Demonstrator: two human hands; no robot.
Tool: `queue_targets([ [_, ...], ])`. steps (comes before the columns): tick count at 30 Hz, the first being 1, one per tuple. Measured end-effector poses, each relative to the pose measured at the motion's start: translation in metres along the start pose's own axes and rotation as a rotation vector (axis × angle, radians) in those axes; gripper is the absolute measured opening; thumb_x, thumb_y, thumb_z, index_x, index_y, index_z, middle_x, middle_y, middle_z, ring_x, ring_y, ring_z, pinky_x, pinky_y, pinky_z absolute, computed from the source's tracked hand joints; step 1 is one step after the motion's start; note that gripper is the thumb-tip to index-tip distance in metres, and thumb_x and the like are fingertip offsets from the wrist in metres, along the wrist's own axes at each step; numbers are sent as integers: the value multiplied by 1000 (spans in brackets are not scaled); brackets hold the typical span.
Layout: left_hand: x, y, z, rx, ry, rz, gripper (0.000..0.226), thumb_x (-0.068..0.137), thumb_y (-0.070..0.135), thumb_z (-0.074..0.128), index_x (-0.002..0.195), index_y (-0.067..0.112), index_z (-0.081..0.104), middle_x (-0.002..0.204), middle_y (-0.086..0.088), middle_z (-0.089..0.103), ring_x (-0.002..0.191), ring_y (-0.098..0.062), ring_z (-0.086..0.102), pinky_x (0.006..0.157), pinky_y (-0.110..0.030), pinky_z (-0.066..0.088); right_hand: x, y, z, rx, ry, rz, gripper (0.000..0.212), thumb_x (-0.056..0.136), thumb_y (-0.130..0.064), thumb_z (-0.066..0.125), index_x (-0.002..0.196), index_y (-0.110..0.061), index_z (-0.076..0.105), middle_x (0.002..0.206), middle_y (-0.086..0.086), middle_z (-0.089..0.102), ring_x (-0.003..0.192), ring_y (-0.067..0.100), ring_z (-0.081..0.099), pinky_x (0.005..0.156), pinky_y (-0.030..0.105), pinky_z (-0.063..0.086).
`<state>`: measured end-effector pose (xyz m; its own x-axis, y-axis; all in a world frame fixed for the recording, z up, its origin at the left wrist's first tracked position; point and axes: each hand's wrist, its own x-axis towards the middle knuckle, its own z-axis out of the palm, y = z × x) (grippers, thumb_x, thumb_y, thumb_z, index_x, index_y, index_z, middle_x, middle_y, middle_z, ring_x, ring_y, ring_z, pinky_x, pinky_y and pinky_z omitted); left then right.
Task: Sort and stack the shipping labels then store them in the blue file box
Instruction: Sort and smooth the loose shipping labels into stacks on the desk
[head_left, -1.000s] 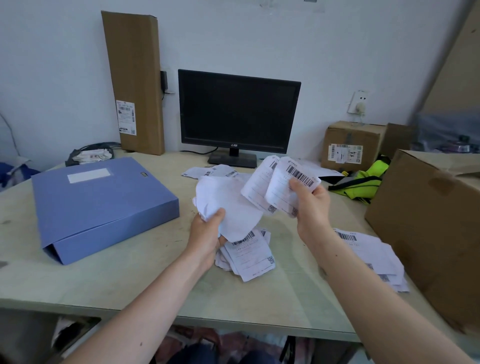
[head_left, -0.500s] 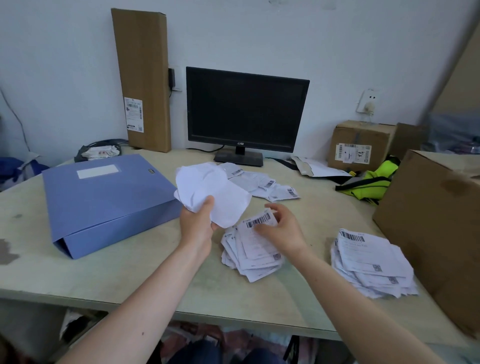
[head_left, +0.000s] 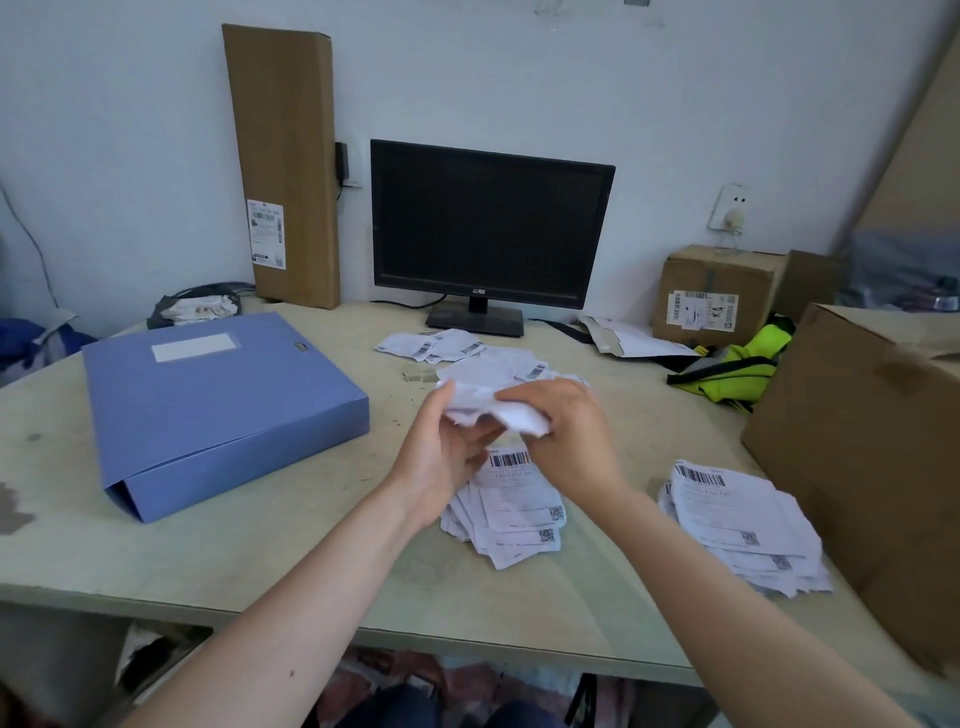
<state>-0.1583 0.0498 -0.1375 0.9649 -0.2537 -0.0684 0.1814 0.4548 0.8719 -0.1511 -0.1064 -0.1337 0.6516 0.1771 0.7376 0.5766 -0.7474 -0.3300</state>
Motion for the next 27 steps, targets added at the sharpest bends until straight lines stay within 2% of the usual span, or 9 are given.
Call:
queue_targets([
  [2,3,0,-4,27,-37,-19,61,89,72,26,126,28,49,116,-3,71,118,-17,57,104,-40,33,5,-7,-6,192,13,280,25,87,-11,62,84,-35,69,78,-21,68,76,3,63,68,30,52],
  [4,5,1,-5,-26,-4,-16,68,84,76,32,129,27,47,119,-4,69,116,-19,59,104,-41,38,9,-8,-9,406,53,507,11,90,-14,60,91,-21,68,84,-9,72,80,11,68,70,36,56],
  [8,4,3,-1,-121,6,12,49,86,41,59,127,14,58,108,-6,72,100,-20,66,95,-36,50,14,-2,-15,771,14,688,20,89,-5,61,108,-11,64,103,7,73,94,22,72,81,42,60],
  [11,2,4,-1,-155,-63,9,45,79,30,64,120,12,61,112,-10,71,98,-22,68,90,-33,54,12,1,-15,873,-58,748,27,92,-3,58,118,-7,59,110,11,71,97,27,71,84,45,59],
  [13,1,4,1,-125,-122,-8,36,85,30,58,116,13,63,116,-11,70,100,-23,68,91,-35,52,12,1,-14,922,-90,780,27,92,-2,55,118,-8,59,109,11,71,94,27,71,80,42,60],
  [16,0,4,3,-145,-134,-28,33,94,31,49,115,11,64,115,-14,70,100,-27,68,93,-41,50,11,1,-16,916,-154,812,20,92,-2,52,105,-13,62,100,6,72,83,20,71,71,35,60],
  [21,1,0,0,-138,-179,-160,46,89,28,53,129,5,55,128,-21,61,124,-38,53,102,-48,44,10,4,-16,761,-110,785,9,87,-4,56,82,-6,63,78,3,67,68,13,63,59,22,52],
  [24,1,-6,1,-130,-208,-184,38,101,26,42,131,6,53,128,-19,62,121,-38,57,99,-46,48,9,5,-13,695,-79,732,16,82,-13,63,87,2,65,85,12,70,77,16,63,70,30,51],
  [27,1,-6,5,-134,-158,-122,35,101,22,45,129,4,55,121,-20,66,110,-35,65,89,-40,56,9,4,-11,689,24,726,28,78,-22,78,101,-13,65,95,7,72,83,14,69,72,30,56],
])
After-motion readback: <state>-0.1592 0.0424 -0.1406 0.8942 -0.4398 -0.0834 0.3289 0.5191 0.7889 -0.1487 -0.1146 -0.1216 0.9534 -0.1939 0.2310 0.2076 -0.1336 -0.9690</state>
